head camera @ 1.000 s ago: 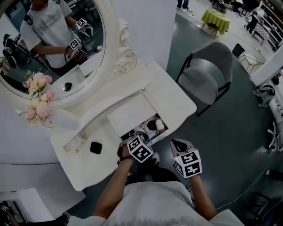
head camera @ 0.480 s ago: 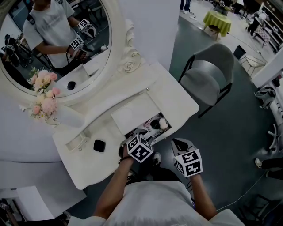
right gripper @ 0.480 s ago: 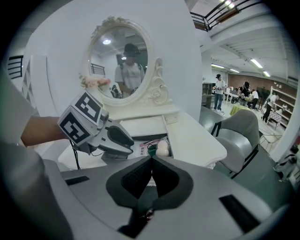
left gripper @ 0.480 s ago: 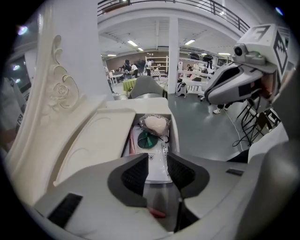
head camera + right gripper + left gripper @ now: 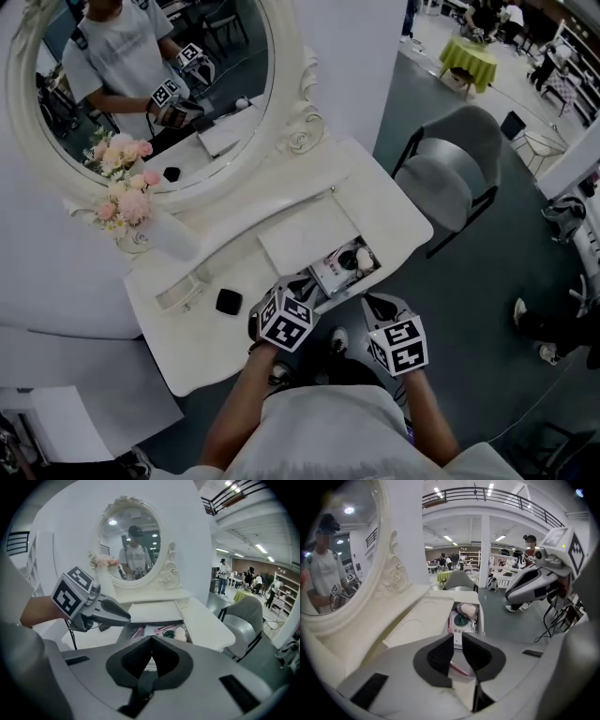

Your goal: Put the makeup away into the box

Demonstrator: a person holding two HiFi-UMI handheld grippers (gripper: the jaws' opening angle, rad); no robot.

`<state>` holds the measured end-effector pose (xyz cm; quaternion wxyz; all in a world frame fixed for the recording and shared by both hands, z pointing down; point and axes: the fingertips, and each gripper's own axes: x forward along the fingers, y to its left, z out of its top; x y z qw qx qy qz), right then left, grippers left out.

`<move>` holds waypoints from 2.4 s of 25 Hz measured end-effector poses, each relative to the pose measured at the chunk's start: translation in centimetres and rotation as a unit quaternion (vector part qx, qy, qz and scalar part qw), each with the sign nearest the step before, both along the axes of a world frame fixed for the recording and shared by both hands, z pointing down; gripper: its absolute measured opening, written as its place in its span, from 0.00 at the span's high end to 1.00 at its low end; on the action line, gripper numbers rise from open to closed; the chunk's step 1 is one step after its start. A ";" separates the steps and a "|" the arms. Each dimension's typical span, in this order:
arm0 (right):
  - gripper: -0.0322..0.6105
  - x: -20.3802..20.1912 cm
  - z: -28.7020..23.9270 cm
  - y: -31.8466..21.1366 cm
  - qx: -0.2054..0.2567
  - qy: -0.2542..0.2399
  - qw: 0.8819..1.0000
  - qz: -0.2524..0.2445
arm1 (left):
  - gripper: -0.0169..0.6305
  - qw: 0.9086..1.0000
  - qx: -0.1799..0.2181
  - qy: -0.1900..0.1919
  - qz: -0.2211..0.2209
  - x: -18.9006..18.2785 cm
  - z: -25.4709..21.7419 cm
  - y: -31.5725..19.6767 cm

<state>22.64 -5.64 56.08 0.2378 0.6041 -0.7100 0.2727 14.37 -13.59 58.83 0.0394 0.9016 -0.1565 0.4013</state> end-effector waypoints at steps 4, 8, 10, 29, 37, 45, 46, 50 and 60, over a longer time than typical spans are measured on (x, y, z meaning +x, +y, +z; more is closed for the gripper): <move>0.95 -2.8 -0.5 -0.6 0.002 0.004 1.000 -0.022 | 0.90 0.999 0.010 0.017 -0.030 -3.7 -1.3 -0.5; 0.95 -6.1 -1.3 -1.6 0.004 0.007 0.999 -0.054 | 0.91 0.997 0.011 0.031 -0.074 -7.9 -2.3 -1.3; 0.95 -7.8 -1.5 -2.1 0.005 0.009 0.997 -0.073 | 0.91 0.994 0.010 0.036 -0.102 -10.2 -2.3 -1.6; 0.95 -22.5 0.5 -7.2 -0.020 0.005 0.970 -0.240 | 0.58 0.965 -0.057 0.006 -0.255 -25.4 2.8 -2.7; 0.95 -24.4 2.1 -9.5 -0.040 0.007 0.962 -0.270 | 0.43 0.961 -0.104 -0.025 -0.256 -25.4 7.6 -3.8; 0.95 -22.2 3.7 -10.9 -0.058 0.020 0.965 -0.255 | 0.42 0.958 -0.125 -0.038 -0.257 -24.4 10.6 -5.4; 0.95 -21.9 3.9 -10.9 -0.060 0.020 0.966 -0.252 | 0.42 0.957 -0.122 -0.039 -0.259 -24.3 10.8 -5.6; 0.95 -20.7 4.2 -10.9 -0.064 0.019 0.969 -0.237 | 0.42 0.957 -0.116 -0.051 -0.262 -24.0 11.7 -6.0; 0.95 -19.0 3.7 -10.6 -0.058 0.013 0.976 -0.212 | 0.44 0.954 -0.109 -0.065 -0.271 -24.0 11.9 -6.2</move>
